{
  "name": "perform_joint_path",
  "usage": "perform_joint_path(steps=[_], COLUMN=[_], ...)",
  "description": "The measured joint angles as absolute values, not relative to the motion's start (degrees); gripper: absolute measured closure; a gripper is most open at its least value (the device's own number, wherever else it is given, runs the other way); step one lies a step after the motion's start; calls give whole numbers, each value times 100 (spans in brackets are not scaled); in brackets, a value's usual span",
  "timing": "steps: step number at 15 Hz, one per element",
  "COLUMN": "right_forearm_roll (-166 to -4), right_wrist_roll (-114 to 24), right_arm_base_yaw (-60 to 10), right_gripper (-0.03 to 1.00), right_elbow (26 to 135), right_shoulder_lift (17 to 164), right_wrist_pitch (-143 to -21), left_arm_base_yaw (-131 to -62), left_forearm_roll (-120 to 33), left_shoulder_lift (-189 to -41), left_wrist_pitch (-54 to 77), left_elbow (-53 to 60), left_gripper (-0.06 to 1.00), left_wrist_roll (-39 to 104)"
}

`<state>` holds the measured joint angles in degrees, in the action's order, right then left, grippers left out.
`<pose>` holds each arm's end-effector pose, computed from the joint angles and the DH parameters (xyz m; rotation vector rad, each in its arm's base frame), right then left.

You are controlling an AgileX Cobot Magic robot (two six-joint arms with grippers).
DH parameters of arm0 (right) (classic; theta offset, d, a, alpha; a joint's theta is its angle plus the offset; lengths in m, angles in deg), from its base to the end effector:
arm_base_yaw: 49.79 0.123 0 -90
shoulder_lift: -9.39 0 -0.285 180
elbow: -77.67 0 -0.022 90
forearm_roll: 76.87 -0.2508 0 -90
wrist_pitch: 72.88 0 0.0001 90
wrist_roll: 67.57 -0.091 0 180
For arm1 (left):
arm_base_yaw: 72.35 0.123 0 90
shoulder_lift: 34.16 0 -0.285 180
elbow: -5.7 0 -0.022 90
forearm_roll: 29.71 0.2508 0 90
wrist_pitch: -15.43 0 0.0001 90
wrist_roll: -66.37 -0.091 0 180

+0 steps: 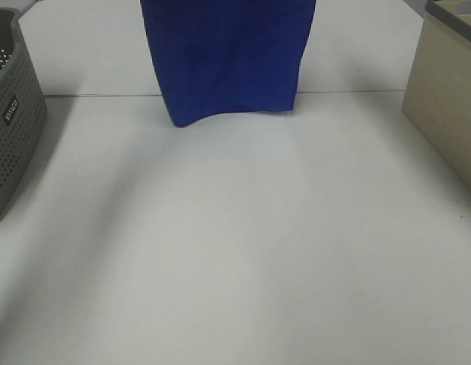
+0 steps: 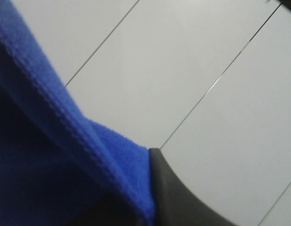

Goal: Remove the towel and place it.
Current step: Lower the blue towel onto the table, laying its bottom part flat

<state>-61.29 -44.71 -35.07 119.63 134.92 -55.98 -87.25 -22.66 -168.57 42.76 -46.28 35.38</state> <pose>0.4780 0.1329 0.4399 -0.5836 1.0263 -0.3093 0.5011 -0.1386 0.4331 0.4730 0.8477 0.3321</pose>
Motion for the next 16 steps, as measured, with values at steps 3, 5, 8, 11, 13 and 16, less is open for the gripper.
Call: perform_joint_path(steps=[3, 5, 8, 11, 13, 16], right_forearm_roll=[-6129, -6129, -6123, -6111, -6111, -6106], right_wrist_roll=[-4419, -4408, -4408, -4408, -4414, -4414], right_arm_base_yaw=[-3507, -3530, -3736, -3736, -3736, -3736], right_gripper=[95, 95, 95, 95, 95, 95], right_elbow=[11963, 11963, 11963, 11963, 11963, 11969], right_shoulder_lift=[13652, 13733, 13807, 13807, 13807, 13824], right_wrist_pitch=[-4744, -4647, -4847, -4870, -4864, -4727], left_arm_base_yaw=[-8719, -8719, -8645, -8645, -8645, -8645], left_forearm_roll=[-2277, -2277, -2335, -2421, -2438, -2444], left_shoulder_lift=[-17092, -17195, -17453, -17510, -17510, -17510], left_wrist_pitch=[4511, 4488, 3955, 3984, 4144, 4178], left_elbow=[-4846, -5110, -5488, -5488, -5488, -5488], left_gripper=[94, 94, 94, 94, 94, 94], left_wrist_roll=[3406, 3400, 3125, 3119, 3119, 3097])
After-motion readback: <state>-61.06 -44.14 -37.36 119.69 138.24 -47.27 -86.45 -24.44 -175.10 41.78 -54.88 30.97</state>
